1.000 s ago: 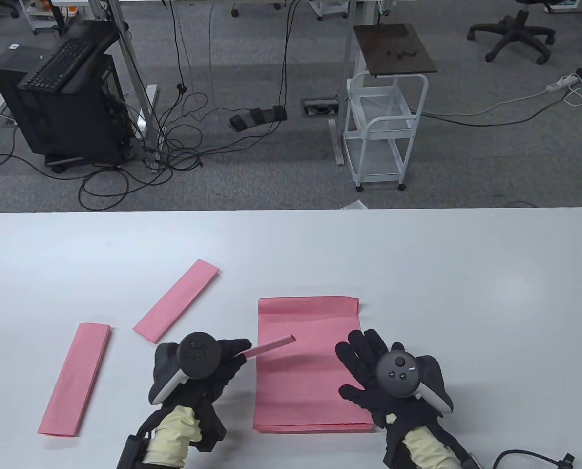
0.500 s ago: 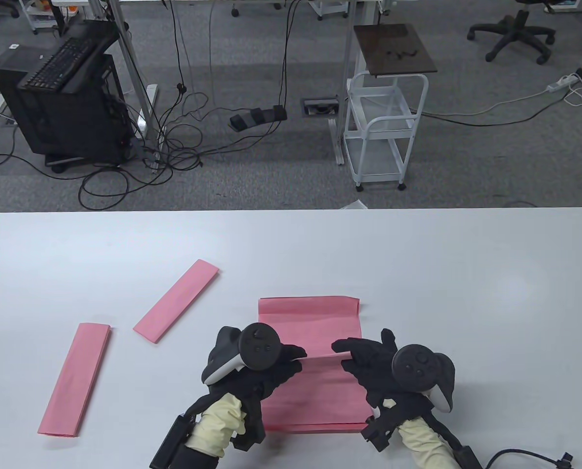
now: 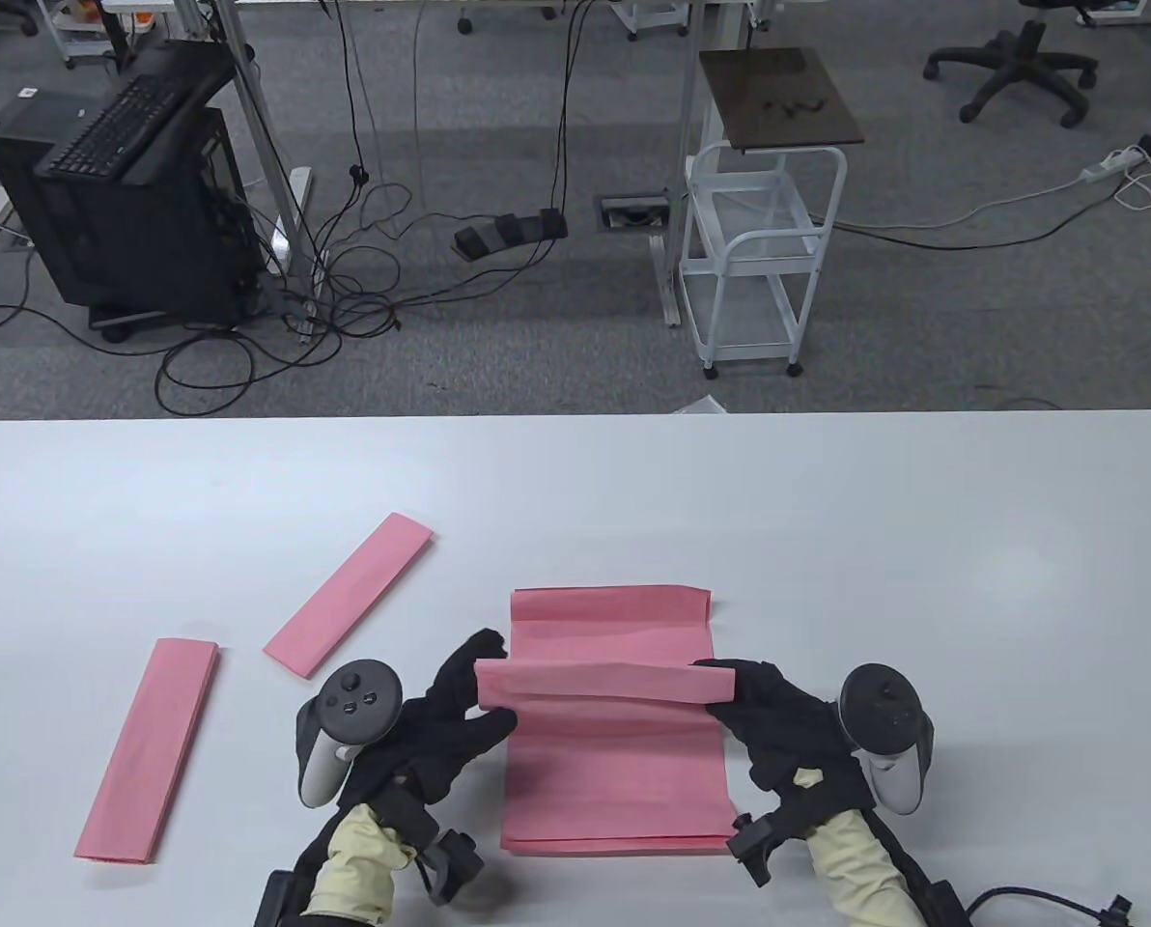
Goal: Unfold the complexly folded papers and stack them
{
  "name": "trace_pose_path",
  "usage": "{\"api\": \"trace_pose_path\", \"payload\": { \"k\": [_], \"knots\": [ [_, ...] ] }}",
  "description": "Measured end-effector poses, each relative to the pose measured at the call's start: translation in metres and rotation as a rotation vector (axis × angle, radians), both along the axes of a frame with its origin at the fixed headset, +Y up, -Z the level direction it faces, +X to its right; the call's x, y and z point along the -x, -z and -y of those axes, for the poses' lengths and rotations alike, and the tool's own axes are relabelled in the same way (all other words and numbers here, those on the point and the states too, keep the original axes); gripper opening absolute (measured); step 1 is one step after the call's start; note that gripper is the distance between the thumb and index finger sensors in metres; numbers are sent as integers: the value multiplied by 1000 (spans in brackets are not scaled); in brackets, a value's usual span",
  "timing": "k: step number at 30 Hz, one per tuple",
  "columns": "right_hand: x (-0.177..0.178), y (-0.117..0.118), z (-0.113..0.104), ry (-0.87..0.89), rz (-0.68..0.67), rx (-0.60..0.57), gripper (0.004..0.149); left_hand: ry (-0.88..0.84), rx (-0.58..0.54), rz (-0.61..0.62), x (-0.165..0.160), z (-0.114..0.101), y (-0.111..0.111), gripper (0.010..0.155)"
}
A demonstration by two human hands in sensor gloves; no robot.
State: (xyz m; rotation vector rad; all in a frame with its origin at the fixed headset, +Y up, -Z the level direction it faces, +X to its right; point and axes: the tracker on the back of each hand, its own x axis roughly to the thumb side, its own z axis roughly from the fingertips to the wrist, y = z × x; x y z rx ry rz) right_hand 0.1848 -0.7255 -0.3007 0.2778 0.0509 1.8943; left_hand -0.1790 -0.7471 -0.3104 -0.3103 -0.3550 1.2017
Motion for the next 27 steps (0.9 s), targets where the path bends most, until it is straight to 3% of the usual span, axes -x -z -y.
{"api": "trace_pose_path", "payload": {
  "k": [3, 4, 6, 10, 13, 18, 23, 27],
  "knots": [
    [-3, 0, 3, 19, 13, 3, 40, -157, 24, -108, -3, 8, -3, 42],
    [-4, 0, 4, 60, 19, 3, 47, -181, 50, -96, -5, 10, -4, 40],
    [-3, 1, 5, 138, 21, 10, 56, -140, 54, -46, -10, 11, -4, 40],
    [-4, 2, 6, 301, 50, -2, 54, -44, 21, -4, -18, 10, -5, 40],
    [-8, 5, 8, 328, 11, 23, 53, -26, 42, 37, -22, 12, -6, 41],
    [-13, 8, 9, 327, -14, 34, 49, 101, 47, 108, -27, 10, -5, 41],
    [-14, 12, 8, 289, -96, 41, 54, 226, 71, 111, -28, 9, -6, 43],
    [-16, 14, 11, 228, -91, 40, 38, 353, 86, 63, -23, 7, -3, 46]
  ]
}}
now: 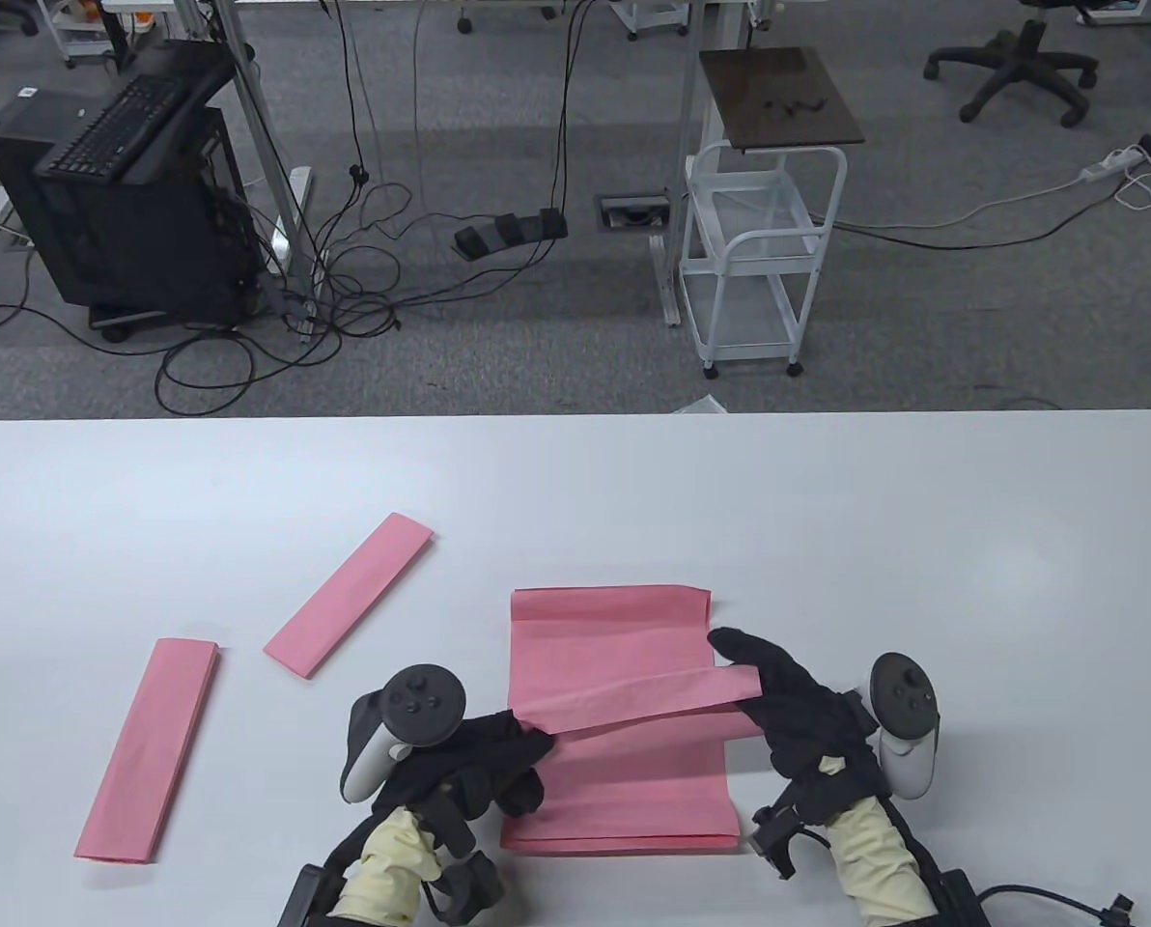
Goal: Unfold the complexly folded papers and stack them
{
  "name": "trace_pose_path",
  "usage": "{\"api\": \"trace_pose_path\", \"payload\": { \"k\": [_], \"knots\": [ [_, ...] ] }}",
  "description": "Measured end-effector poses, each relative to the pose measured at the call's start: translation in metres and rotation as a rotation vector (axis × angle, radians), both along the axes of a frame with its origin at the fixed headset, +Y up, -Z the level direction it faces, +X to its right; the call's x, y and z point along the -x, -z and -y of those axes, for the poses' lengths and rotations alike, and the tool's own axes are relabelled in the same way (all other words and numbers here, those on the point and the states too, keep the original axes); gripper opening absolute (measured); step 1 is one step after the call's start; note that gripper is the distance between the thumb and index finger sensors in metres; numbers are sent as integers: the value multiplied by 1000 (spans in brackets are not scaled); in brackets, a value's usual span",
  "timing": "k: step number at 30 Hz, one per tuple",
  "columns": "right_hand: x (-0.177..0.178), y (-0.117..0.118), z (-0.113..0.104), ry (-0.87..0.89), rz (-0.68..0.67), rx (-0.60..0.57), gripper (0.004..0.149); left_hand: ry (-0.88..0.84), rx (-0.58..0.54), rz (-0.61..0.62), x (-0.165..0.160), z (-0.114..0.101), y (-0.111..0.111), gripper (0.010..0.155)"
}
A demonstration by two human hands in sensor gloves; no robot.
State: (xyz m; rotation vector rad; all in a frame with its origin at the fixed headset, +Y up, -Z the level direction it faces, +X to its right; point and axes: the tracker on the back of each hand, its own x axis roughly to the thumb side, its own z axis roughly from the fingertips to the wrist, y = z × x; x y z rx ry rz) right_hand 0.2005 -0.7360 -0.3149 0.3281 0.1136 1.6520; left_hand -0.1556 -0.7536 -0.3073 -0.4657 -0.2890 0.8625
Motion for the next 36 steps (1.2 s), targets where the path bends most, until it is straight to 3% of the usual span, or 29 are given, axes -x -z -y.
{"api": "trace_pose_path", "payload": {
  "k": [3, 5, 11, 13, 15, 16, 19, 20, 21, 23, 30, 36],
  "knots": [
    [0, 2, 6, -2, 20, 29, 37, -7, 53, -23, 4, 0, 3, 46],
    [-1, 2, 12, 9, 48, 53, 39, -51, 77, -104, 8, 2, 2, 45],
    [6, -2, 12, 39, 102, 90, 38, -260, 161, -163, 9, 6, -1, 45],
    [7, -3, 9, 14, 106, 62, 38, -320, 173, -135, 9, 7, -3, 54],
    [8, -4, 7, -1, 105, 36, 38, -405, 198, -112, 9, 8, -5, 77],
    [8, -5, 6, 0, 115, 29, 38, -464, 220, -127, 8, 9, -6, 81],
    [8, -4, 6, 3, 112, 23, 38, -500, 250, -220, 5, 11, -9, 69],
    [8, -4, 7, 2, 111, 25, 38, -489, 250, -224, 5, 11, -9, 59],
    [7, -4, 8, 3, 116, 31, 38, -463, 239, -234, 4, 11, -9, 51],
    [6, -3, 8, 5, 111, 33, 38, -448, 229, -244, 4, 10, -8, 48],
    [-3, 1, 5, 20, 205, 83, 38, -390, 70, -197, 3, 5, -7, 75],
    [-7, 21, -2, 63, 272, 220, 38, -371, -146, -143, -3, -5, -9, 82]
  ]
}}
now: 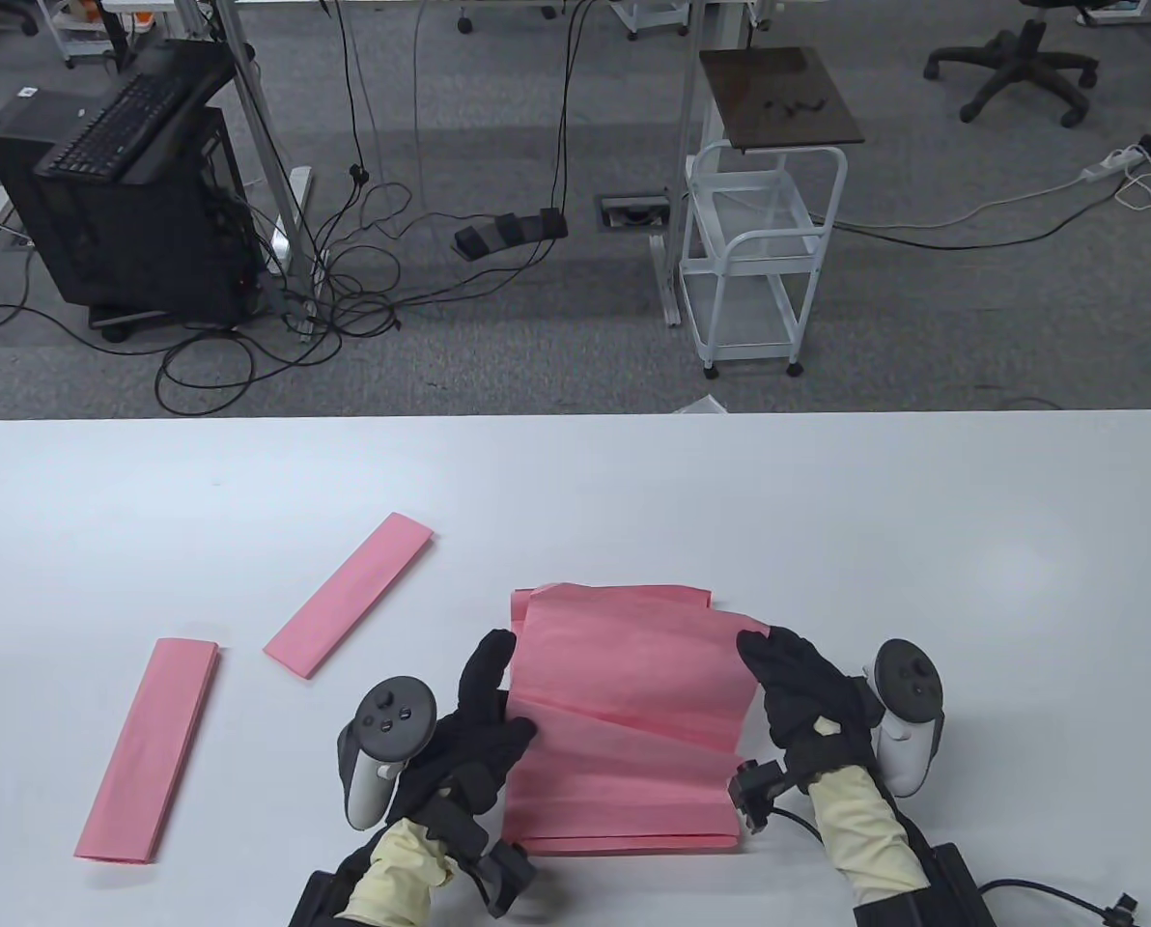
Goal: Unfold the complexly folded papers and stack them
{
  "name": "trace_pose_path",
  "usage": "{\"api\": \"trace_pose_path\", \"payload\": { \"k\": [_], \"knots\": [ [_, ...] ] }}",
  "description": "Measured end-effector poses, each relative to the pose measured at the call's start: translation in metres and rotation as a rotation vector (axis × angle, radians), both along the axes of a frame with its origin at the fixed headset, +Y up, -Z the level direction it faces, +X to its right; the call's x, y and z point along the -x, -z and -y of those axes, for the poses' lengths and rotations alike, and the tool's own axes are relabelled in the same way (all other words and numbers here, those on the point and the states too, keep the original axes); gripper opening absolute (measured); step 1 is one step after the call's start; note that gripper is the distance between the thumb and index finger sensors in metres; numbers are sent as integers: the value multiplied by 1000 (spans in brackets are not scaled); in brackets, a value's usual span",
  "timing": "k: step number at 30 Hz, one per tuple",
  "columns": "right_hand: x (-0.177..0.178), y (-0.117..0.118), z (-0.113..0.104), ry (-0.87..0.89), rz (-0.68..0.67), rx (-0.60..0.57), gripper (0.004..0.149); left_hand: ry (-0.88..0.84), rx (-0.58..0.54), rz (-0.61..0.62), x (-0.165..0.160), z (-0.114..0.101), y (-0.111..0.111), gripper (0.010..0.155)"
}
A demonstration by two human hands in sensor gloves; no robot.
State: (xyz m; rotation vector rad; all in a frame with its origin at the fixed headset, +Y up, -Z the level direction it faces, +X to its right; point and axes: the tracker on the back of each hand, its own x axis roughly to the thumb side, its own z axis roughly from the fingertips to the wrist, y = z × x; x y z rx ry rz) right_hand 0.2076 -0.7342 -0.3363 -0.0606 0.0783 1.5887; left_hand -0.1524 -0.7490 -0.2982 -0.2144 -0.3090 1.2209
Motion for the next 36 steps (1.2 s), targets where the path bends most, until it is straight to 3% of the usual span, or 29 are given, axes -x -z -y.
{"api": "trace_pose_path", "payload": {
  "k": [3, 5, 12, 16, 19, 23, 26, 31, 34, 35, 36],
  "knots": [
    [-1, 14, -2, -37, -23, 47, 38, 79, -143, -29, 2, -6, -1, 77],
    [-1, 22, -3, -68, -42, 58, 38, 147, -190, -36, 4, -8, -2, 65],
    [-2, 36, -9, -104, -116, 91, 38, 83, -146, -14, 3, -3, -1, 35],
    [-1, 43, -14, -86, -171, 106, 38, 123, -117, 58, 4, -8, 2, 34],
    [-2, 49, -19, -82, -148, 104, 38, 187, -42, 219, 8, -14, 1, 34],
    [-5, 57, -21, -67, -102, 99, 38, 338, 4, 294, 15, -7, -9, 33],
    [-3, 62, -20, -70, -106, 107, 38, 290, -8, 233, 21, 1, -13, 34],
    [5, 65, -18, -71, -79, 113, 38, 138, 49, 234, 25, 8, -11, 36],
    [10, 66, -17, -80, -90, 121, 38, 76, 91, 275, 26, 14, -13, 52],
    [11, 66, -17, -84, -88, 121, 38, 69, 93, 255, 26, 15, -13, 56],
    [12, 67, -18, -86, -88, 118, 38, 73, 84, 193, 26, 16, -13, 50]
  ]
}}
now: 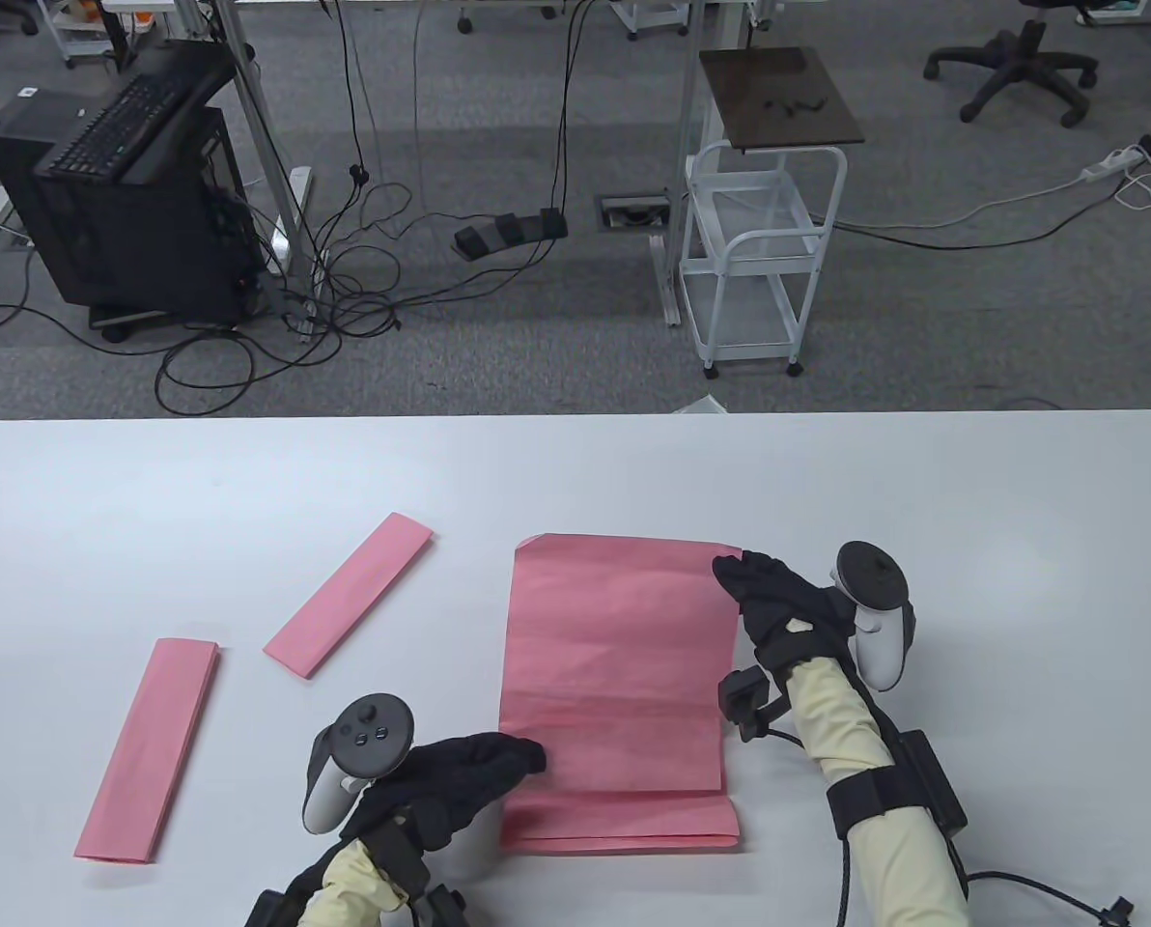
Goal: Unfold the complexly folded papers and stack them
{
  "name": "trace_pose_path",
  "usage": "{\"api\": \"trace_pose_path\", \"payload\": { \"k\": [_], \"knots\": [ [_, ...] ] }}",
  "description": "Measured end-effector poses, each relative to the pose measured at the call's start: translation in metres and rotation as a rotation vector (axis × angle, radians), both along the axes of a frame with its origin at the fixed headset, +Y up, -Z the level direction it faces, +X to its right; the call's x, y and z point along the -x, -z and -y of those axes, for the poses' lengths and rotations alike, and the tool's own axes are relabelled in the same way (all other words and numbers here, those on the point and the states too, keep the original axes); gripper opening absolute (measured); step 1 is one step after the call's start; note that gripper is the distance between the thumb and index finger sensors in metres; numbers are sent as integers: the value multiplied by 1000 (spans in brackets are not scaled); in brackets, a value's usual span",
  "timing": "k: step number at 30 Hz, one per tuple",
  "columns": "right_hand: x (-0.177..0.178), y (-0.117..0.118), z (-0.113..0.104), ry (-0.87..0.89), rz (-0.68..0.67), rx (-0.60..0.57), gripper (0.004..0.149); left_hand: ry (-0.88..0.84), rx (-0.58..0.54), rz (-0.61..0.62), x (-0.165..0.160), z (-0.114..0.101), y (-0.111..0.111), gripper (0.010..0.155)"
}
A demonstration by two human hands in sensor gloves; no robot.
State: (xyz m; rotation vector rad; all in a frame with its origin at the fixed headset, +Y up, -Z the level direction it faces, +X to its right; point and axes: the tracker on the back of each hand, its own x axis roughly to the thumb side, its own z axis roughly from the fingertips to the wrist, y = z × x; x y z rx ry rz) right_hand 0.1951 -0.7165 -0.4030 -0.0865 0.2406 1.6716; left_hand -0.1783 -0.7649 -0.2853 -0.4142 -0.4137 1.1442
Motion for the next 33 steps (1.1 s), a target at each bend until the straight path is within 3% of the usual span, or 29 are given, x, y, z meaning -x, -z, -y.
{"api": "trace_pose_path", "payload": {
  "k": [1, 2, 6, 11, 13, 18, 23, 28, 29, 33],
  "knots": [
    [1, 0, 0, 0, 0, -2, 38, 20, -11, -51, 0, 0, 0, 40],
    [2, 0, 0, 3, 5, -3, 38, 57, -46, -110, -1, -1, 0, 40],
    [1, 1, -1, 5, 16, -4, 38, 152, -56, -74, -4, -2, 0, 76],
    [-3, 0, 0, -11, 23, -3, 38, 188, -51, -73, -5, 0, 0, 83],
    [-5, -1, 1, -16, 25, -2, 38, 189, -63, -70, -5, -1, 0, 78],
    [-7, -2, 4, -23, 30, 5, 38, 222, -116, -90, -7, 0, -3, 38],
    [-7, -2, 7, -34, 46, 21, 38, 249, -180, -104, -10, -4, -6, 36],
    [-7, 0, 15, -79, 72, 45, 38, 324, -304, -33, -13, -9, -8, 41],
    [-6, 0, 18, -98, 80, 53, 38, 361, -326, 26, -14, -10, -7, 41],
    [-2, 1, 27, -128, 105, 67, 38, 405, -269, 143, -17, -1, -6, 43]
  ]
}}
